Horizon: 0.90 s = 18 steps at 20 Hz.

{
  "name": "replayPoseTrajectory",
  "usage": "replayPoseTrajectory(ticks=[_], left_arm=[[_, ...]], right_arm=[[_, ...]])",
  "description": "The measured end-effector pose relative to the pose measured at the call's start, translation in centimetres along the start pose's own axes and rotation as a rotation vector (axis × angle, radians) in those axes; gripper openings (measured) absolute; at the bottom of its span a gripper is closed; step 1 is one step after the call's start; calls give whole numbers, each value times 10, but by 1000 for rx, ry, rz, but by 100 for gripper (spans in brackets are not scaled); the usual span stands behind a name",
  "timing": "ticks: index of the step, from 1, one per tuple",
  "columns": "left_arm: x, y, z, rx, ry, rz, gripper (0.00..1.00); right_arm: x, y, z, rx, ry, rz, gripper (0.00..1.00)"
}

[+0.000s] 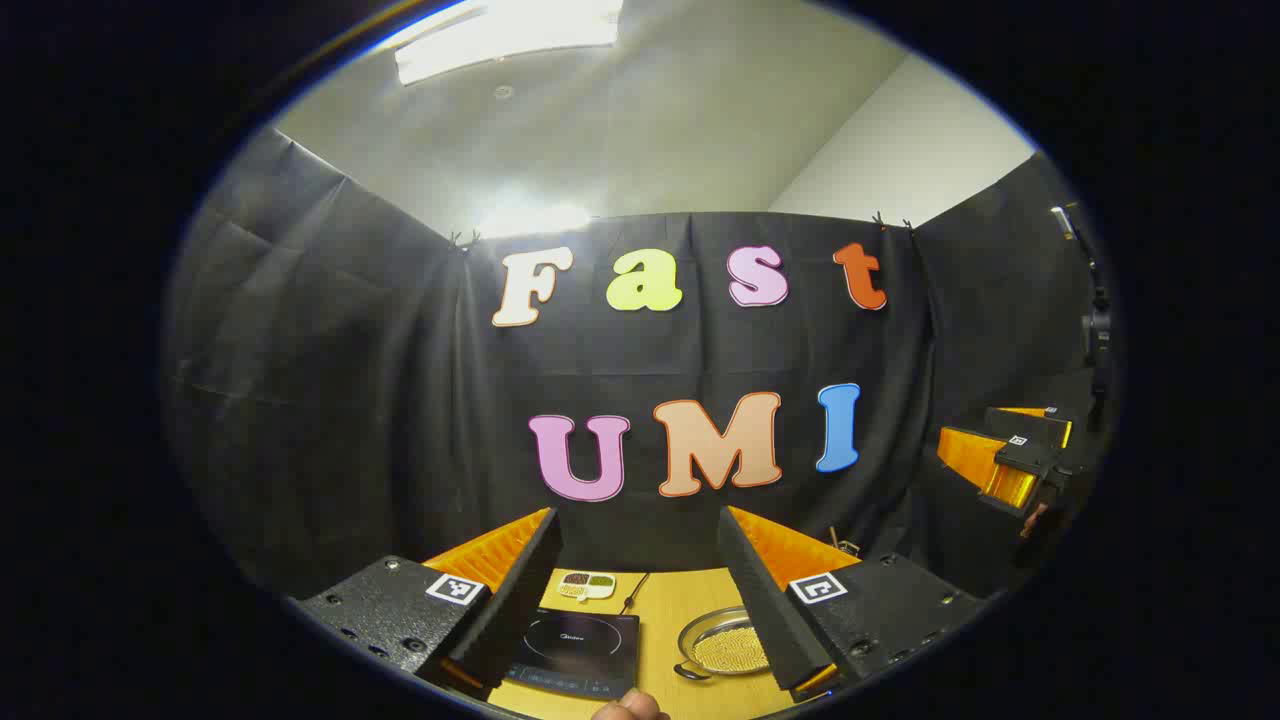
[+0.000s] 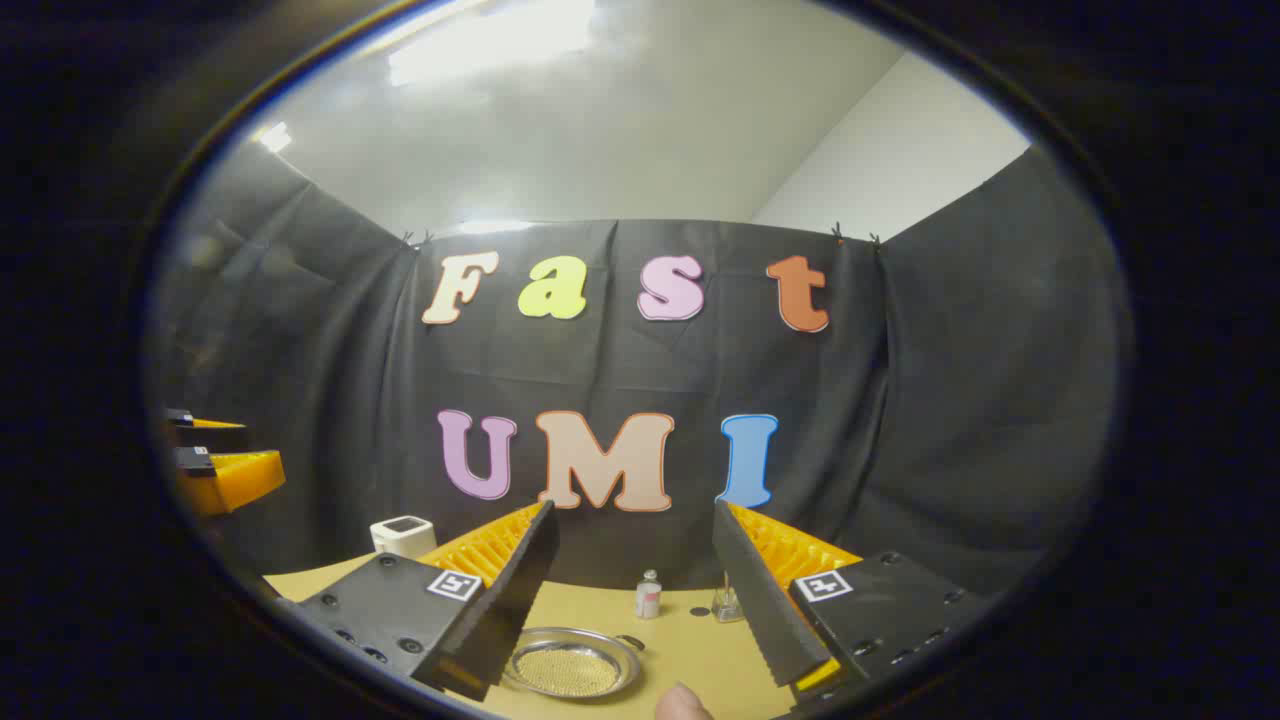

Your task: First push the handle of the pot to place it horizontally, then grasp the pot with both hands and set it on the induction cooktop.

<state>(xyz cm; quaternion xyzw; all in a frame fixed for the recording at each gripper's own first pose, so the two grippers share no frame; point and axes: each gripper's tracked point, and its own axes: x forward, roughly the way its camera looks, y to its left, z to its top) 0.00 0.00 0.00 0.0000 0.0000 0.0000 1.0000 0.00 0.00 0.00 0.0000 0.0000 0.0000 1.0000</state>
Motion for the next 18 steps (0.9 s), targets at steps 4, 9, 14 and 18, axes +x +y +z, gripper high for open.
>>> replayPoseTrajectory(ticks=[4, 9, 14, 18], left_arm=[[1, 7, -2, 2, 0, 2, 92], [5, 16, -6, -2, 6, -1, 95], [9, 25, -8, 9, 4, -8, 95], [13, 32, -11, 11, 4, -18, 95]], right_arm=[[3, 2, -4, 7, 17, -6, 98], [5, 11, -8, -14, 22, -5, 98], [8, 27, -11, -34, 25, 3, 98], [12, 39, -12, -32, 31, 3, 98]])
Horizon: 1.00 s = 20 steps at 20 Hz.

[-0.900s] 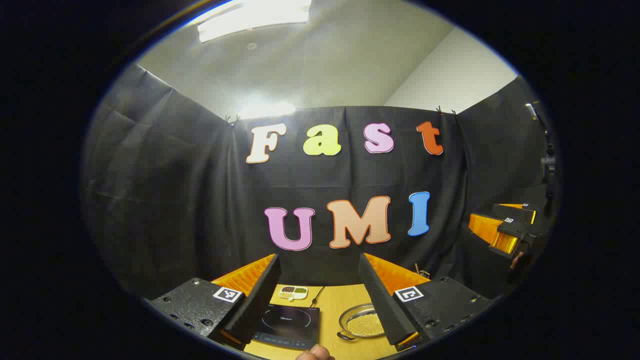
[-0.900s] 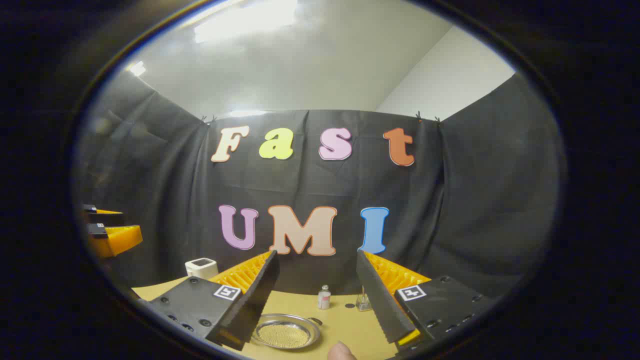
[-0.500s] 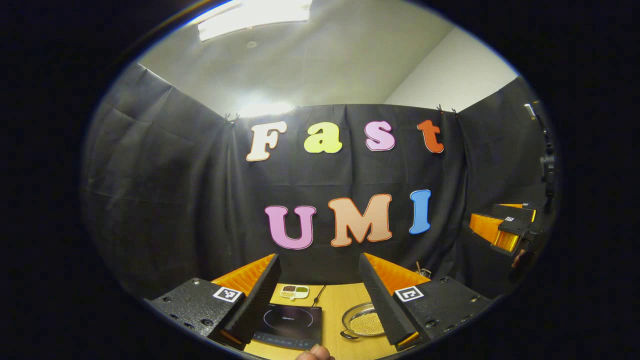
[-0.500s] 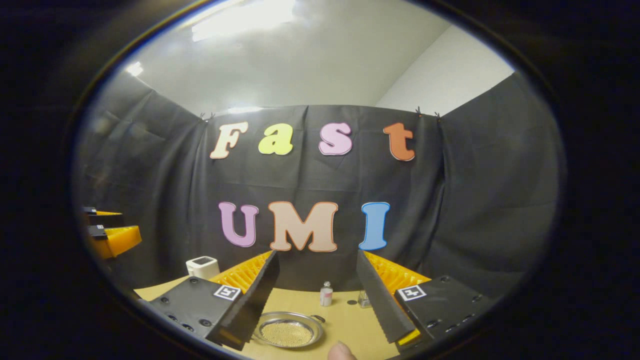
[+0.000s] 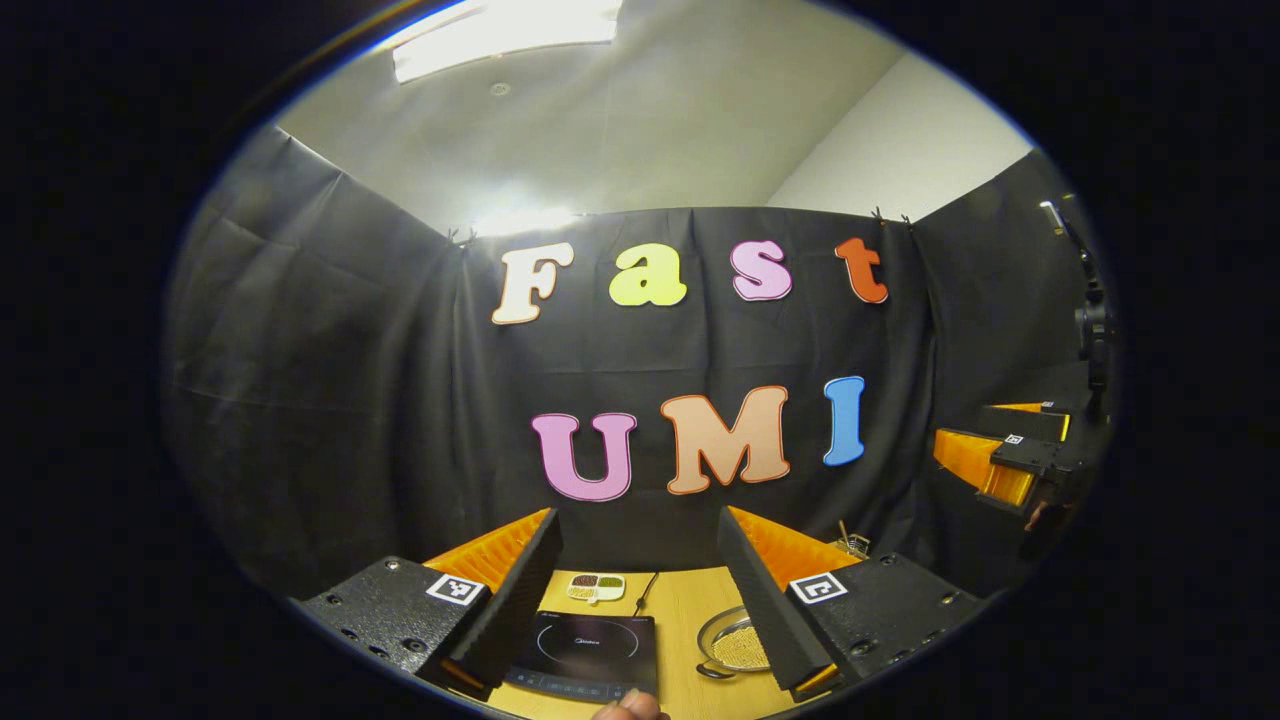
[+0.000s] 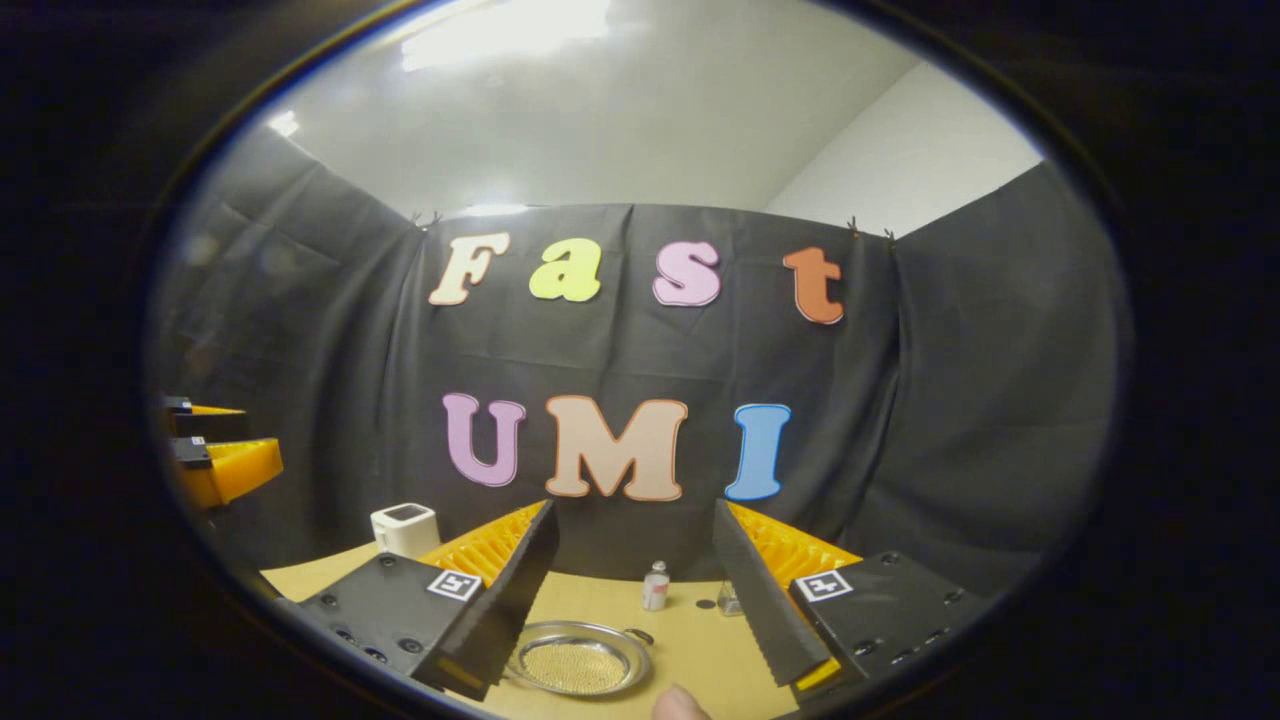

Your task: First push the handle of the pot to place it horizontally, then grasp the pot with both hands and set it on the induction cooktop.

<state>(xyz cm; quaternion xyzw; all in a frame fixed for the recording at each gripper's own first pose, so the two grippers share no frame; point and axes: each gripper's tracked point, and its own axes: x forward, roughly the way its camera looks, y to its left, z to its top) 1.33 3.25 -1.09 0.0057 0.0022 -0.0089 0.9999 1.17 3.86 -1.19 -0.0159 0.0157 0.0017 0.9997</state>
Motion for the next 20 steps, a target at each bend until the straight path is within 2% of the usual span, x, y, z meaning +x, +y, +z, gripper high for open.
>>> replayPoseTrajectory(ticks=[4, 5, 7, 8, 12, 13, 17, 18, 20], left_arm=[[5, 12, -6, 5, 5, -12, 92], [7, 15, -7, 3, 6, -17, 95], [11, 21, -10, 2, 9, -25, 92], [13, 26, -14, 3, 10, -28, 92], [21, 35, -22, -6, 12, -57, 95], [23, 37, -24, -8, 16, -66, 95], [35, 39, -34, -11, 24, -95, 92], [39, 41, -36, -16, 21, -95, 92], [49, 41, -41, -30, 27, -85, 95]], right_arm=[[5, 16, -6, 10, 19, 0, 93], [6, 20, -8, 12, 26, 1, 93], [9, 28, -12, 19, 37, 6, 80], [11, 35, -18, 28, 49, 11, 77], [14, 47, -38, 39, 105, -11, 44], [16, 51, -45, 40, 121, -10, 33], [18, 60, -69, 82, 183, 11, 10], [19, 62, -79, 98, 215, 19, 1], [27, 64, -105, 124, 278, 42, 0]])
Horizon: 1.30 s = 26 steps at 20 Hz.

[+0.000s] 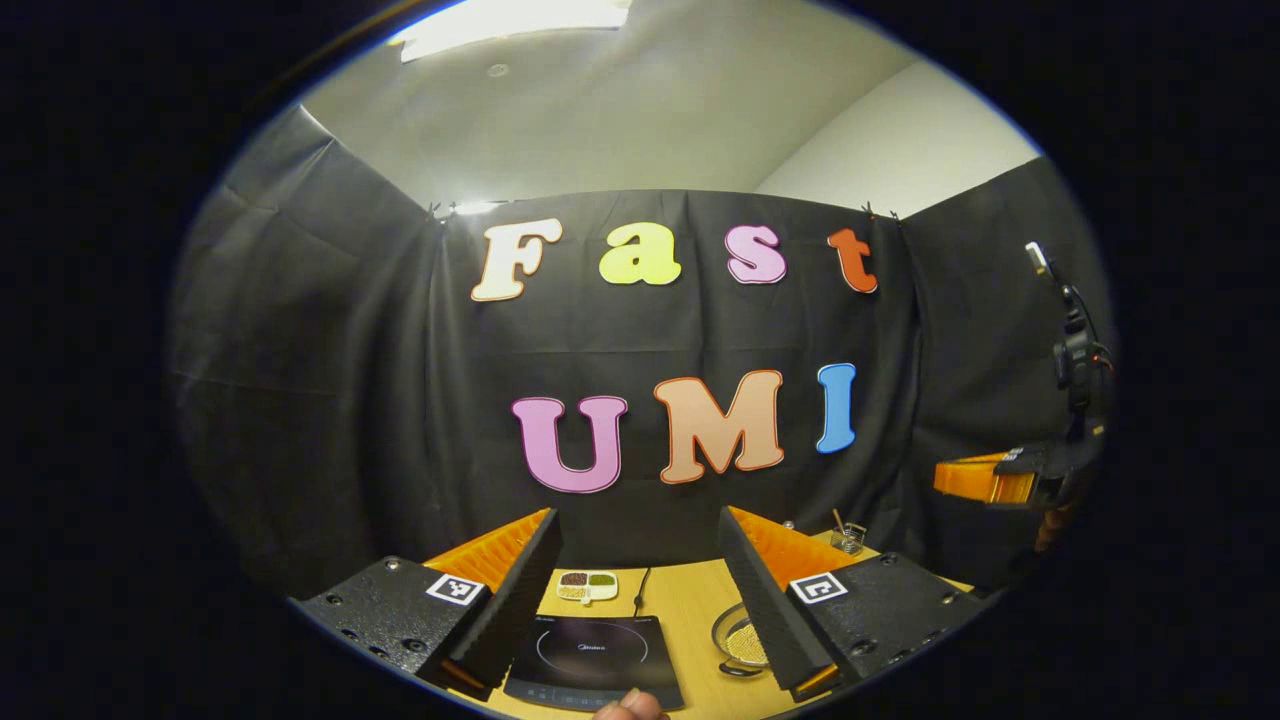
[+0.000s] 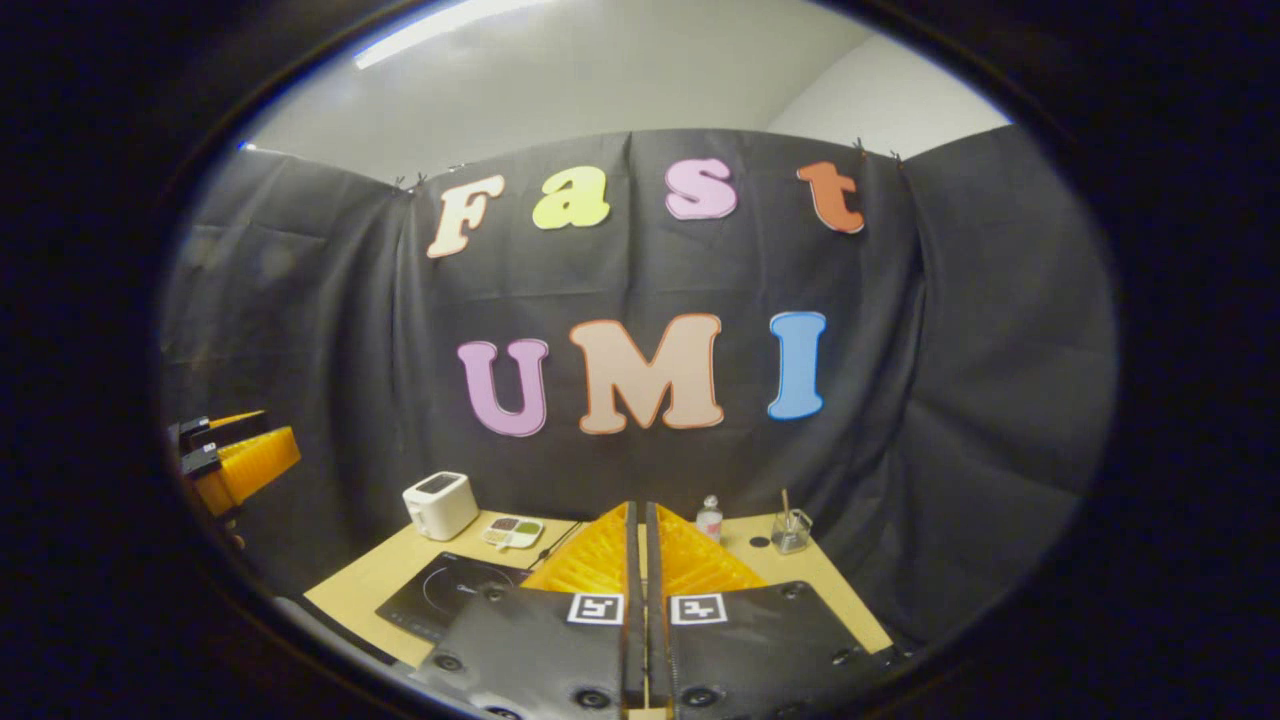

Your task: First push the handle of the pot to place it horizontally, then grasp the pot with both hands and set it on the induction cooktop.

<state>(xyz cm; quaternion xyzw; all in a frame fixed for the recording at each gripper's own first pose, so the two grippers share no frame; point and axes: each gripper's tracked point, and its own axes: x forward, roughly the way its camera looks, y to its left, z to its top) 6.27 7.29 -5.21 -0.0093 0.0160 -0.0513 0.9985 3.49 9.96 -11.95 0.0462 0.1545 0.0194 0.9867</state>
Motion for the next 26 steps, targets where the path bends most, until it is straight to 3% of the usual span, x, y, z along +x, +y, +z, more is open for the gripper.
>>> replayPoseTrajectory(ticks=[3, 4, 7, 13, 26], left_arm=[[19, 4, -12, -6, 35, 35, 92], [25, 0, -10, -18, 31, 34, 95], [44, -3, -18, -30, 46, 38, 95], [76, 6, -39, -49, 67, 28, 95], [142, 33, -108, -51, 108, -246, 93]], right_arm=[[20, -7, -11, -6, 19, 18, 0], [26, -9, -13, -2, 18, 26, 3], [42, -6, -32, 35, 41, 77, 0], [69, -3, -83, 66, 157, 70, 2], [89, 14, -208, 114, 360, -237, 2]])
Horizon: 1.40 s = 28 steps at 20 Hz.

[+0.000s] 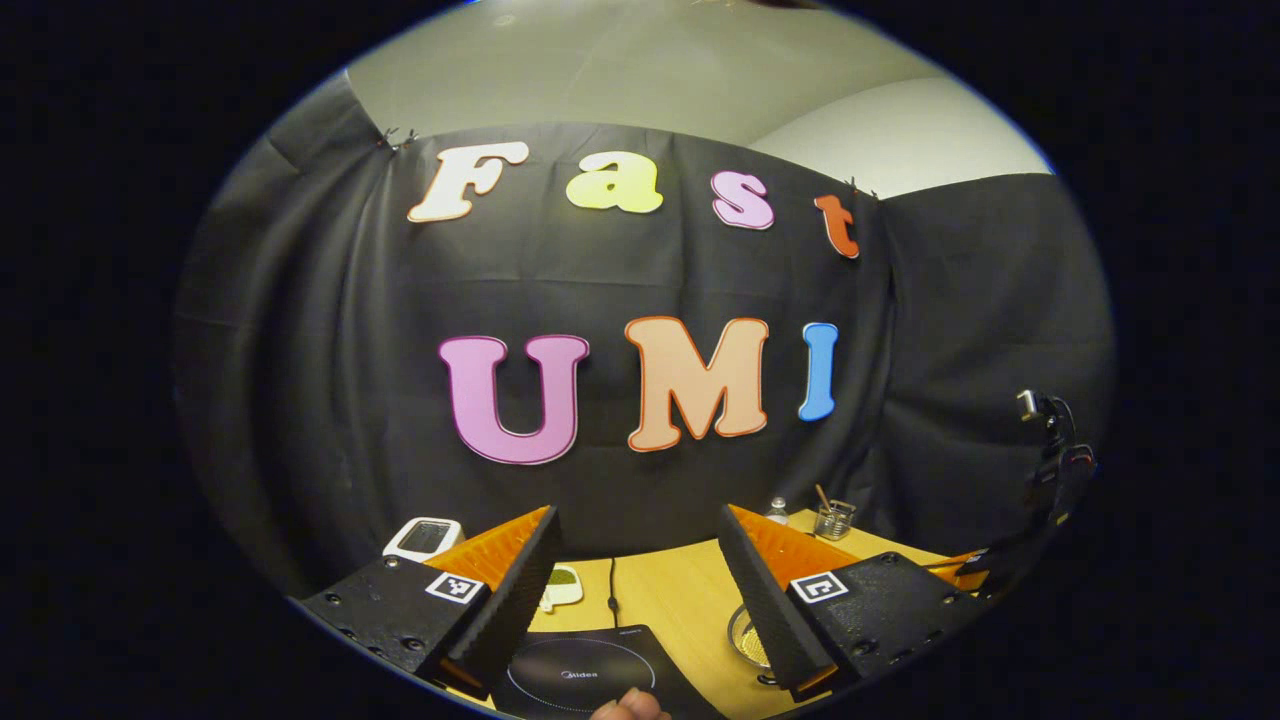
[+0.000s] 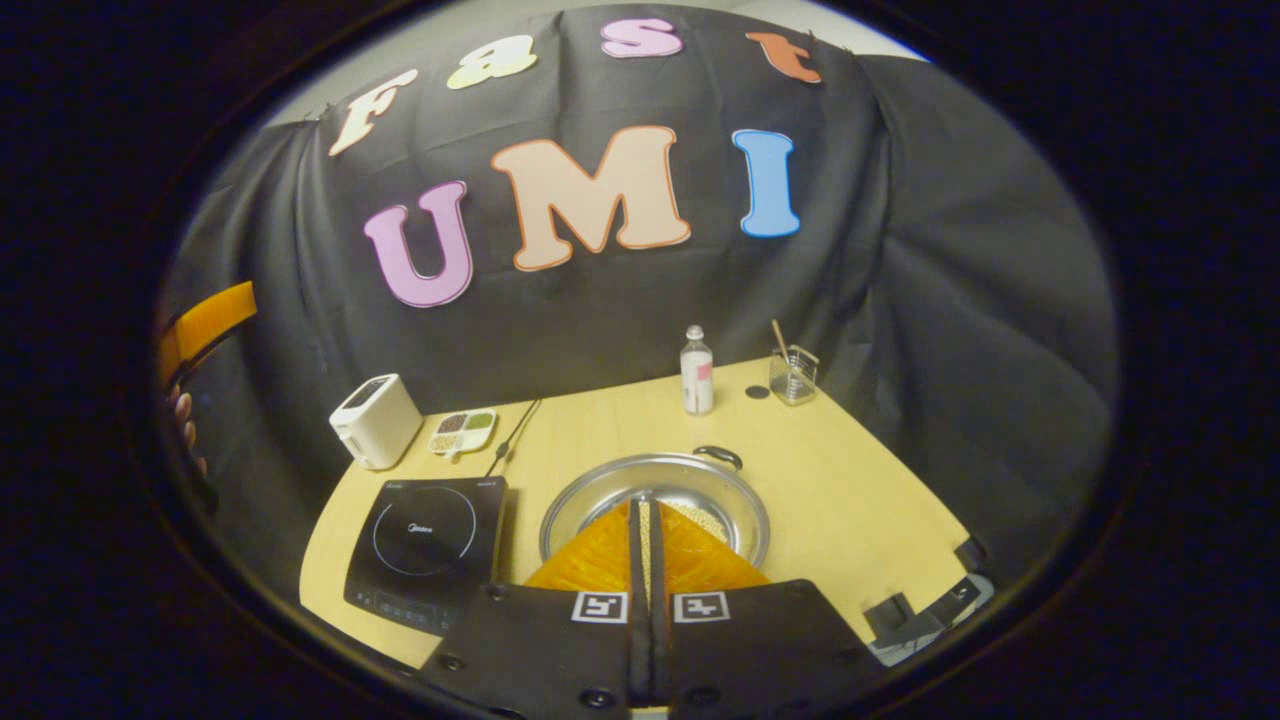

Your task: First push the handle of the pot to place it horizontally, then grasp the pot with both hands and set it on the induction cooktop.

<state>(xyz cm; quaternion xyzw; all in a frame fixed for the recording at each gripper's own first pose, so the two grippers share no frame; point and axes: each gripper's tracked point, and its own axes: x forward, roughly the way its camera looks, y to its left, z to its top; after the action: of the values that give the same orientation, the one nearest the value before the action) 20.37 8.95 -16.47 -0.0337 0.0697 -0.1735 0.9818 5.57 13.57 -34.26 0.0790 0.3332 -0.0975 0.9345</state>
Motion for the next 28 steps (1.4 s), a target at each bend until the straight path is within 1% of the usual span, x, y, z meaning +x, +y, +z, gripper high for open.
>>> replayPoseTrajectory(ticks=[1, 2, 3, 4, 5, 6, 7, 8, 10, 11, 12, 14, 15, 16, 17, 21, 27, 28], left_arm=[[1, 3, -4, -11, 8, -7, 96], [3, 1, -5, -28, 4, -17, 96], [5, 0, -7, -37, 12, -26, 93], [6, 1, -13, -39, 24, -30, 95], [7, -1, -13, -46, 17, -44, 93], [10, -5, -14, -51, 17, -60, 96], [13, -7, -18, -48, 29, -72, 93], [14, -7, -25, -42, 43, -78, 96], [16, -2, -24, -47, 35, -78, 96], [16, 0, -26, -49, 39, -77, 93], [16, 1, -30, -54, 46, -79, 96], [15, 4, -36, -62, 61, -84, 96], [15, 6, -38, -61, 65, -83, 93], [15, 8, -39, -64, 64, -83, 96], [14, 11, -40, -67, 67, -81, 96], [13, 20, -46, -69, 76, -71, 96], [13, 29, -48, -66, 76, -52, 96], [12, 31, -48, -66, 75, -50, 96]], right_arm=[[3, -1, -9, 11, 14, -13, 2], [6, -1, -17, 24, 31, -21, 2], [8, -3, -29, 35, 54, -34, 2], [9, -4, -38, 49, 74, -44, 2], [11, -6, -48, 60, 93, -59, 2], [15, -7, -58, 67, 116, -71, 2], [19, -5, -72, 72, 140, -79, 2], [20, -4, -85, 71, 166, -81, 2], [21, -3, -111, 62, 217, -91, 2], [23, -2, -124, 69, 243, -96, 2], [25, 1, -134, 84, 266, -98, 2], [31, 2, -155, 104, 309, -111, 2], [34, 1, -167, 107, 331, -120, 2], [36, 1, -176, 114, 353, -126, 0], [38, 1, -183, 121, 367, -133, 3], [49, 2, -204, 171, 411, -154, 2], [67, 17, -212, 196, 451, -144, 2], [70, 22, -213, 206, 458, -141, 0]])
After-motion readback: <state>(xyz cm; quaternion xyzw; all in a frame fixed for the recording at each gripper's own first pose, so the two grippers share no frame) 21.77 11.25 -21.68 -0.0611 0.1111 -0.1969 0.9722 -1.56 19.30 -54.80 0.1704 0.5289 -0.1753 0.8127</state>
